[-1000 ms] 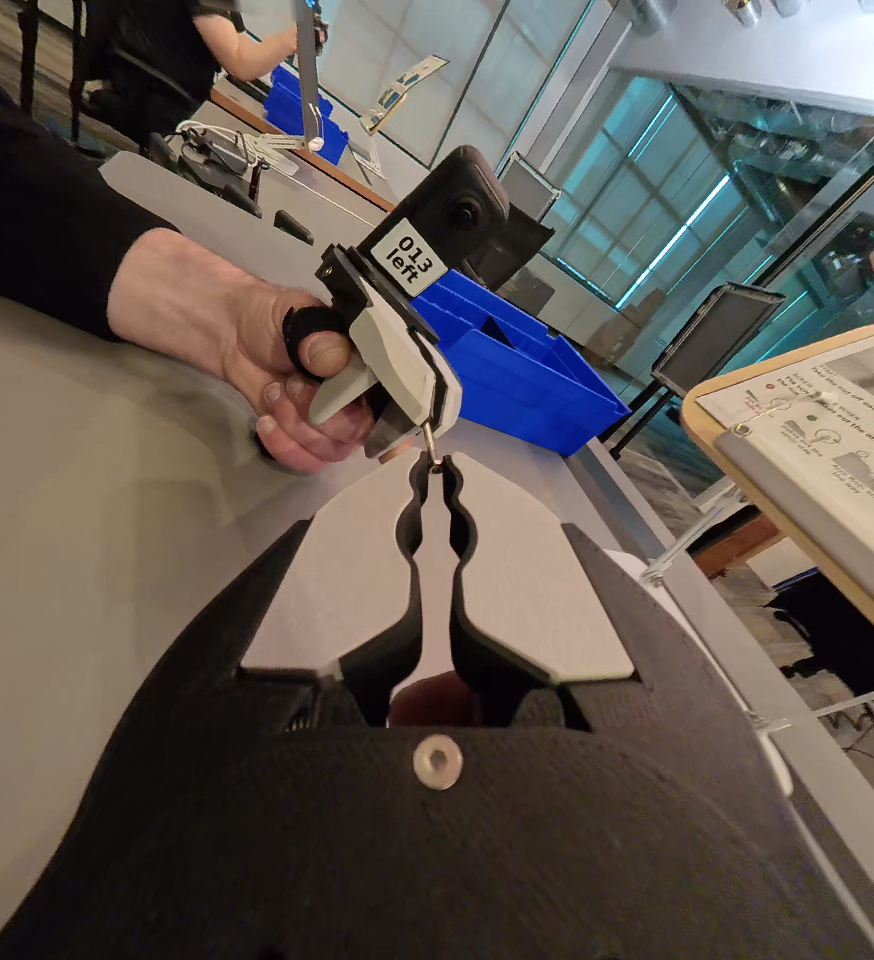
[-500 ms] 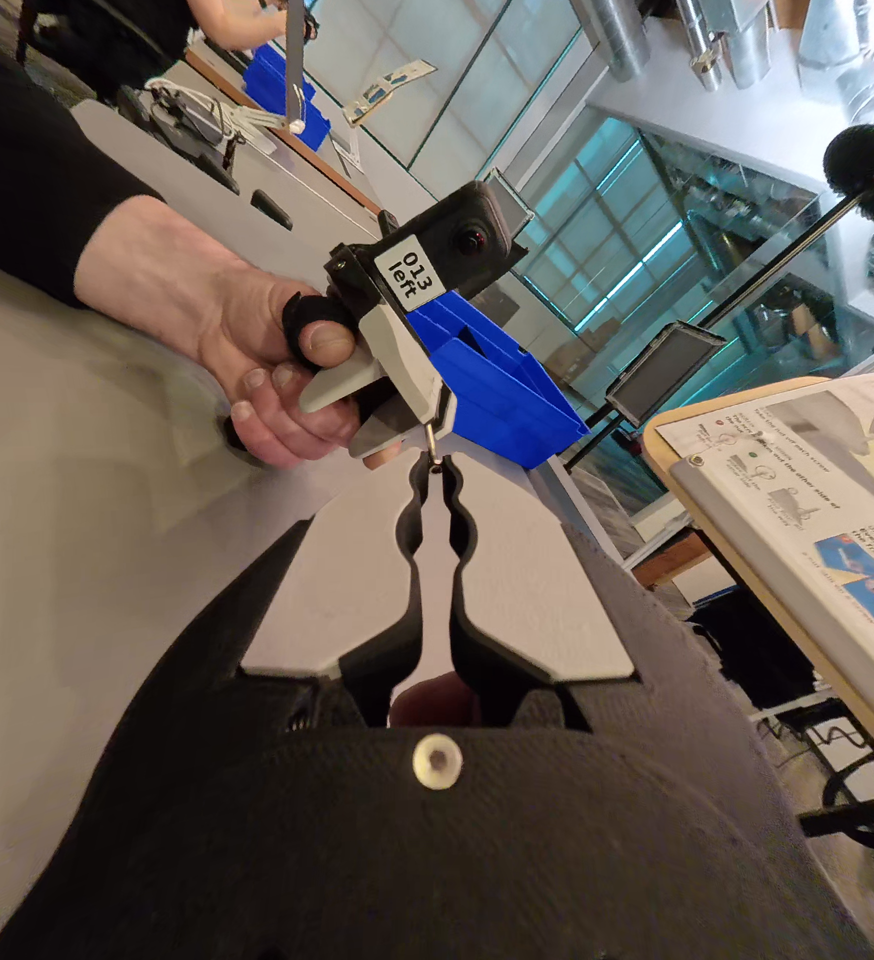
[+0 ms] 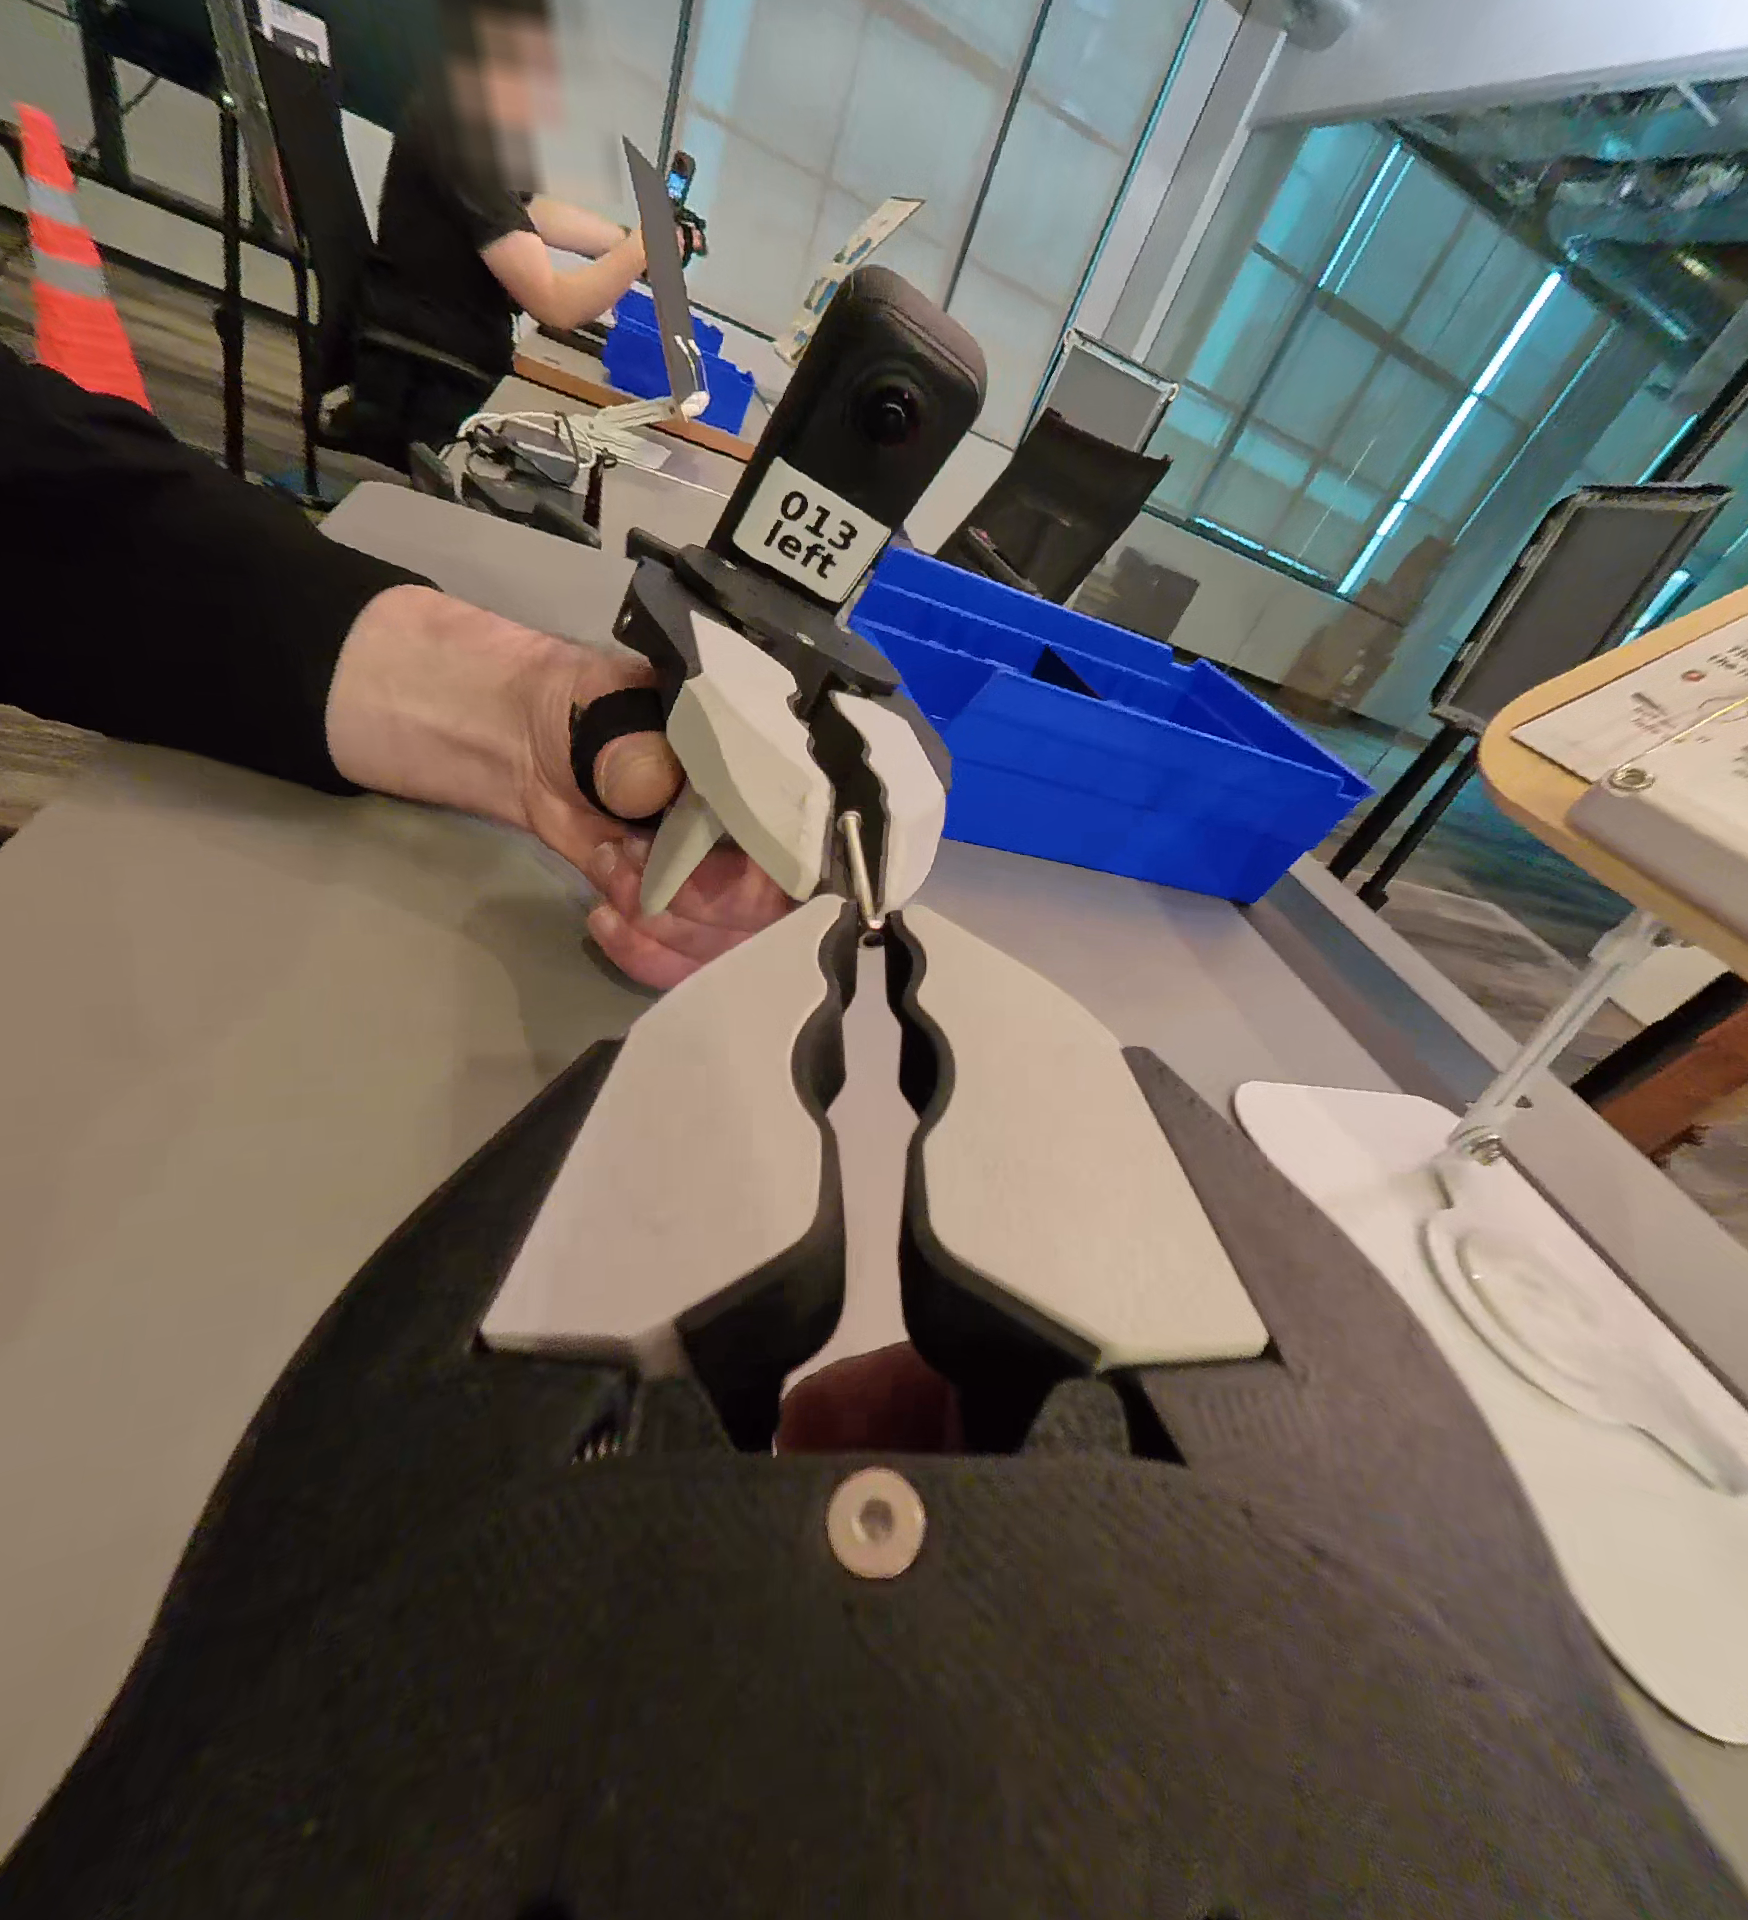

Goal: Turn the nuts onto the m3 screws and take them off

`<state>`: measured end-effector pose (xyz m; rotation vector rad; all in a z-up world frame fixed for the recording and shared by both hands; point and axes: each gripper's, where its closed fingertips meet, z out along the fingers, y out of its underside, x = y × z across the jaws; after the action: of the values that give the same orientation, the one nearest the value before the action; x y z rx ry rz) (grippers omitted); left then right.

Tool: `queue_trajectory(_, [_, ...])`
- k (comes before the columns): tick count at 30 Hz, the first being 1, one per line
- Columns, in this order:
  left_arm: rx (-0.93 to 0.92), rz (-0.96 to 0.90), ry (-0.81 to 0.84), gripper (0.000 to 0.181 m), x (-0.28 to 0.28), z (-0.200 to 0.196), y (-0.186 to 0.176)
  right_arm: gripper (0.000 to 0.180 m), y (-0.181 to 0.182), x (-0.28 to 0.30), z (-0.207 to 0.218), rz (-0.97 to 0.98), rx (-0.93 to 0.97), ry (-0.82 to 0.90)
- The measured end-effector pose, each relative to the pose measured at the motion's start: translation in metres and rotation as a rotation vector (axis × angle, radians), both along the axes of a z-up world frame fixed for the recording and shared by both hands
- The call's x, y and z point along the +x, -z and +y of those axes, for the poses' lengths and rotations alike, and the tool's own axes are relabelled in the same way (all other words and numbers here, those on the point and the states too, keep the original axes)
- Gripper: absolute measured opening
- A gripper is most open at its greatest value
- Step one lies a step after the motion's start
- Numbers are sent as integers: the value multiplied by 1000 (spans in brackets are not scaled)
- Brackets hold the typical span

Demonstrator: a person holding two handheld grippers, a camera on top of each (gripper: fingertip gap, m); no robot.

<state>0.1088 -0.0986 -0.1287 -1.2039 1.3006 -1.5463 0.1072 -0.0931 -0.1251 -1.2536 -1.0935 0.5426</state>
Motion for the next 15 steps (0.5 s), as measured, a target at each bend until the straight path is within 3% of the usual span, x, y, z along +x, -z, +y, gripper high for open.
queue_trajectory(15, [47,20,-31,3,0,2,2,5,4,0,1,26,-71,-19])
